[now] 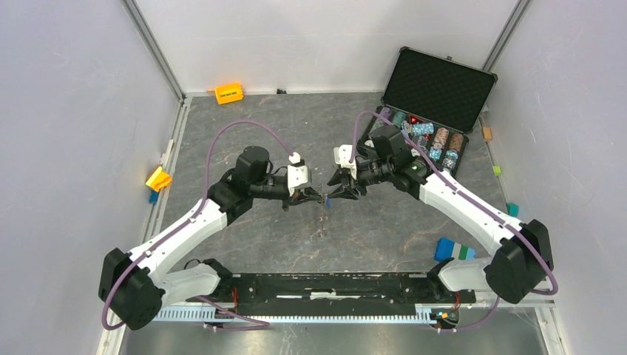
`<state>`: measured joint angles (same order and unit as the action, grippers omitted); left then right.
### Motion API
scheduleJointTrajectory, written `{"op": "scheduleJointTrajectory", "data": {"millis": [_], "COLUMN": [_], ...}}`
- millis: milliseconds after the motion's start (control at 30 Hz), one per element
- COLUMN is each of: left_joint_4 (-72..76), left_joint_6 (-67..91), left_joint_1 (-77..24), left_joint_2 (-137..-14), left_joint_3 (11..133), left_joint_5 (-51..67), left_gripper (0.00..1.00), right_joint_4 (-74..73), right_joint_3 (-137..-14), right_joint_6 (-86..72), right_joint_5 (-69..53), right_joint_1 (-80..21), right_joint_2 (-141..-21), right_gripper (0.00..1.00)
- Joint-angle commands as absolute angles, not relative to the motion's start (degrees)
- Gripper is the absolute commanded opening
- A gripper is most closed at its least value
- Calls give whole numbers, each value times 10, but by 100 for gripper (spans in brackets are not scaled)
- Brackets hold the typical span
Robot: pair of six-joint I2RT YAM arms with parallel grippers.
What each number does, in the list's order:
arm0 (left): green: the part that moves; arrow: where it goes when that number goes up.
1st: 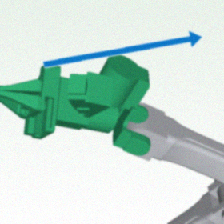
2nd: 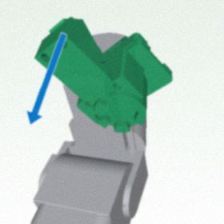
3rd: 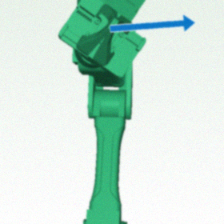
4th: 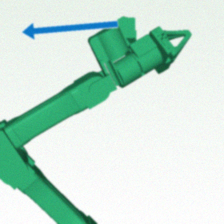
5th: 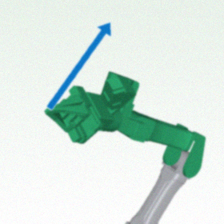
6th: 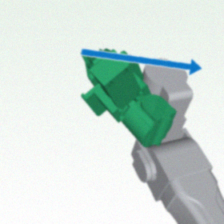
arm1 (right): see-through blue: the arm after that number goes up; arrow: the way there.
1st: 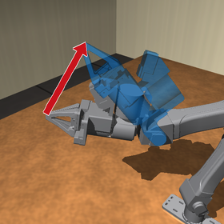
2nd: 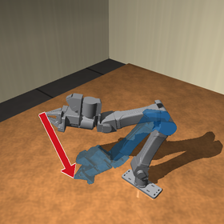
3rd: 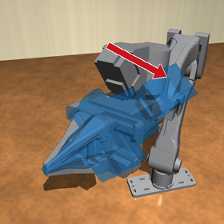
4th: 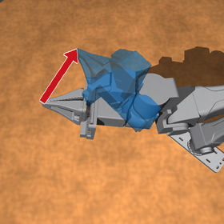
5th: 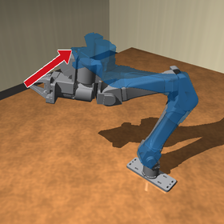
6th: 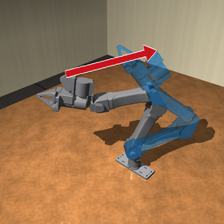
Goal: Put the keys on the keyring
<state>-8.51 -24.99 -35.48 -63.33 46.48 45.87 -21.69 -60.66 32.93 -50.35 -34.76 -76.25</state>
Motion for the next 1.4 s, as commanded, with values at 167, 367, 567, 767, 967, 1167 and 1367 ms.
{"op": "scheduleJointTrajectory", "data": {"millis": [167, 367, 567, 767, 967, 1167, 1367], "left_joint_4": [-103, -99, -92, -71, -49, -44, -44], "left_joint_6": [-333, -324, -317, -284, -250, -238, -238], "left_joint_1": [-359, -359, -359, -359, -359, -359, -358], "left_joint_2": [-622, -618, -618, -621, -623, -621, -617], "left_joint_3": [470, 472, 469, 470, 471, 472, 470], "left_joint_5": [518, 517, 511, 488, 455, 452, 457], "left_gripper": [2, 2, 2, 2, 2, 2, 2], "right_joint_4": [-247, -252, -249, -232, -210, -192, -190], "right_joint_3": [-633, -635, -635, -622, -615, -611, -612], "right_joint_6": [388, 391, 386, 371, 346, 326, 323], "right_joint_5": [-583, -577, -595, -606, -589, -567, -542], "right_joint_1": [-347, -347, -347, -349, -355, -357, -357], "right_joint_2": [-727, -735, -734, -736, -745, -758, -765], "right_gripper": [43, 43, 42, 43, 44, 35, 27]}}
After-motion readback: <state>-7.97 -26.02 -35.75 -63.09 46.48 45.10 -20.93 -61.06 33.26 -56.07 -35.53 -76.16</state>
